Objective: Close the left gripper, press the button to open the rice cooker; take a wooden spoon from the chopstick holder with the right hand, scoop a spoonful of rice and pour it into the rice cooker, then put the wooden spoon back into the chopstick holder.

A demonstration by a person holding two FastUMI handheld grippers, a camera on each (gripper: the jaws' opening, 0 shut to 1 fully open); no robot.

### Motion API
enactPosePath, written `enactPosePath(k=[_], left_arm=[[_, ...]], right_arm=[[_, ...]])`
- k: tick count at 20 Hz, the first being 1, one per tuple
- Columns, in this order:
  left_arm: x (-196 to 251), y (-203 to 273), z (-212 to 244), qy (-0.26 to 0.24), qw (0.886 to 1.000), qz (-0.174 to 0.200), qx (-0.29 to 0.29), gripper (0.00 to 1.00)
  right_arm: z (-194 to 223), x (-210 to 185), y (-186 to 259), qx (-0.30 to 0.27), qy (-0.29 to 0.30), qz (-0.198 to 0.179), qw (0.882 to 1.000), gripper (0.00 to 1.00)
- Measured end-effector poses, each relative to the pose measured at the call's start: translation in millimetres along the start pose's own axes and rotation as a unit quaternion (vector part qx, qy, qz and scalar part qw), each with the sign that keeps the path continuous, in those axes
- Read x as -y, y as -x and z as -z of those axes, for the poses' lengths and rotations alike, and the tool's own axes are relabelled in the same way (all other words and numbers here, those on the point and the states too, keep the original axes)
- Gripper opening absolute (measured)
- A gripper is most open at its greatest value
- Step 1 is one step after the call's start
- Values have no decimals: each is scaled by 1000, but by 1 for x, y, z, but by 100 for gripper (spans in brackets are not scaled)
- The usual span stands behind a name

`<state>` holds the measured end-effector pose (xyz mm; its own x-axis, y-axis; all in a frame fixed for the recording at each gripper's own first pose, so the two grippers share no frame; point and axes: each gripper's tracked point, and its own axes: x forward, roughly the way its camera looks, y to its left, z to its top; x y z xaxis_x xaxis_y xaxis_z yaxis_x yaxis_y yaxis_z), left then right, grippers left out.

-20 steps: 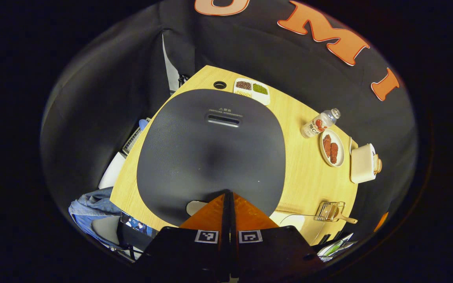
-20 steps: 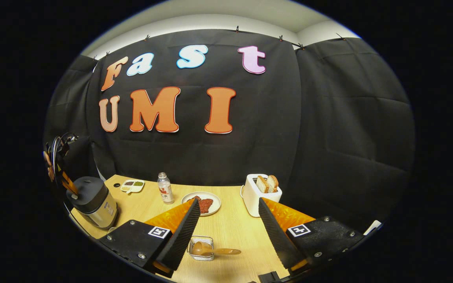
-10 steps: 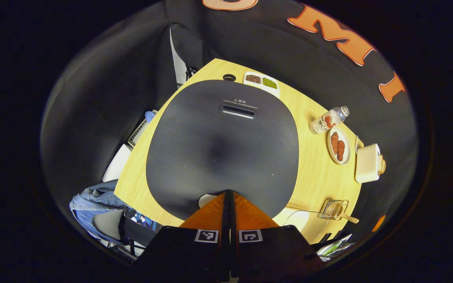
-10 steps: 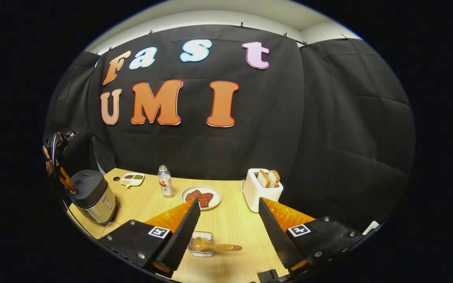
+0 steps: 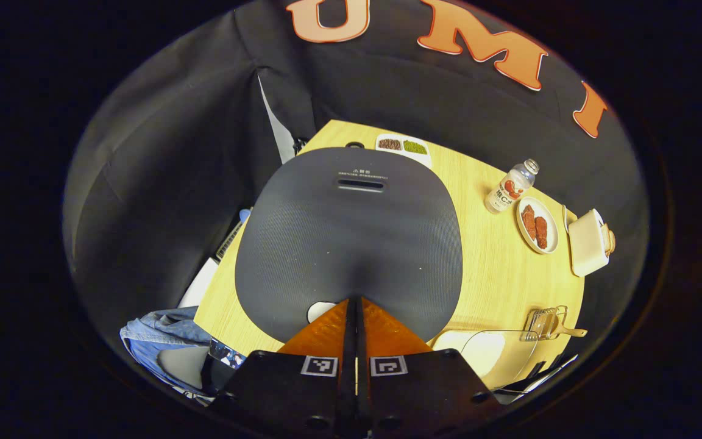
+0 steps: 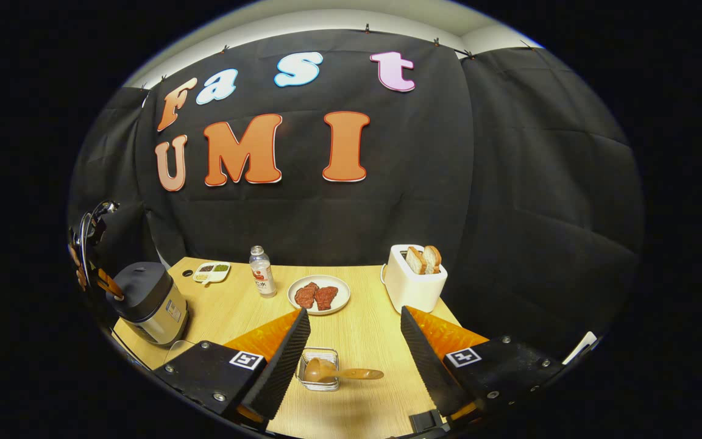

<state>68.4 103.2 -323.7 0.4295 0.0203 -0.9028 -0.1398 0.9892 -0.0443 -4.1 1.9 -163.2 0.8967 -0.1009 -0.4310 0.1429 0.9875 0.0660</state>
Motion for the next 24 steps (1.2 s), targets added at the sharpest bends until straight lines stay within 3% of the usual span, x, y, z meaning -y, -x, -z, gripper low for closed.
enactPosePath(k=[3,6,10,12,13,17,19,20,22,24], left_arm=[[-1,26,-23,-6,997,-12,82,6],[-1,64,-70,-37,976,-39,211,6],[5,117,-96,-41,951,-76,297,6],[12,136,-99,-45,942,-71,325,6],[15,144,-98,-47,938,-69,335,6],[17,170,-87,-38,926,-60,372,6],[12,175,-80,-27,924,-60,378,10],[7,178,-75,-21,924,-63,378,20],[-2,179,-69,-15,925,-70,373,27],[-14,184,-63,-13,923,-87,375,41]], right_arm=[[14,11,-2,-16,-21,3,1000,93],[29,17,-7,-34,-29,10,999,93],[48,15,-13,-55,-29,0,998,93],[56,14,-17,-65,-29,-4,997,98],[61,13,-20,-70,-29,-7,997,93],[86,22,-36,-94,-39,6,995,93],[104,23,-43,-114,-58,8,992,94],[113,20,-44,-123,-71,7,990,94],[129,19,-50,-134,-86,7,987,93],[135,18,-56,-135,-102,0,986,93]])
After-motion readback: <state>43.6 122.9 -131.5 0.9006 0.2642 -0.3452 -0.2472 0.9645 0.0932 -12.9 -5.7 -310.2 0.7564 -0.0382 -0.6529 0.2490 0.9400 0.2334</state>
